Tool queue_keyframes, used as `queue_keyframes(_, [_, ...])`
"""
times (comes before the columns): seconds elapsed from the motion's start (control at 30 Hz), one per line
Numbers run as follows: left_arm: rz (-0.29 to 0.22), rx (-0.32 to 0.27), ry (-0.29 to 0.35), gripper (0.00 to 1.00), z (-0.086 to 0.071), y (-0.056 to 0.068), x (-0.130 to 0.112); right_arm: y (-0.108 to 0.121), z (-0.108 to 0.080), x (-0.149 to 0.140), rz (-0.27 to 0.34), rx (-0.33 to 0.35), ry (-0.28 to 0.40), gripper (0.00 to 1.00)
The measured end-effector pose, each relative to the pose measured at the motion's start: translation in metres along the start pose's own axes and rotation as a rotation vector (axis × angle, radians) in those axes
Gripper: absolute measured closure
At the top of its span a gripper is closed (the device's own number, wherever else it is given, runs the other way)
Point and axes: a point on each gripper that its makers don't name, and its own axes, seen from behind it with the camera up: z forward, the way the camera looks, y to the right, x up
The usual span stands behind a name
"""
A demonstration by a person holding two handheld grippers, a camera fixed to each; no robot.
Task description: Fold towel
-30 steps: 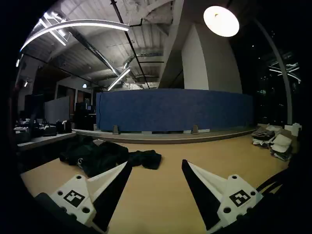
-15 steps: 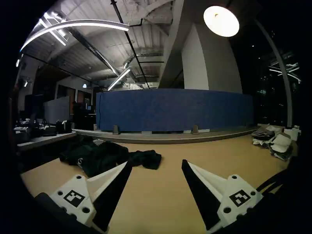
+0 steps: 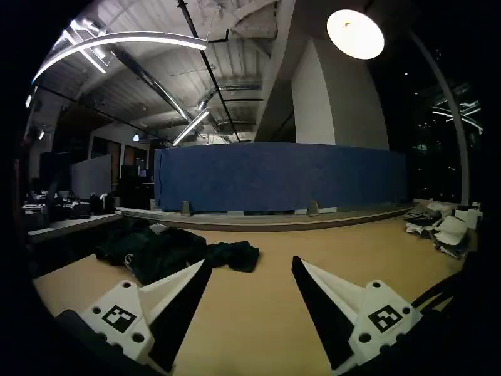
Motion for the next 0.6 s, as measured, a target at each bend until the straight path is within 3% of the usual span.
queue_keyframes(0.6, [0.000, 0.000, 0.000, 0.05, -0.0008, 0.0002, 0.0002, -0.0010, 0.0002, -0.0014, 0.000, 0.002, 0.000, 0.00])
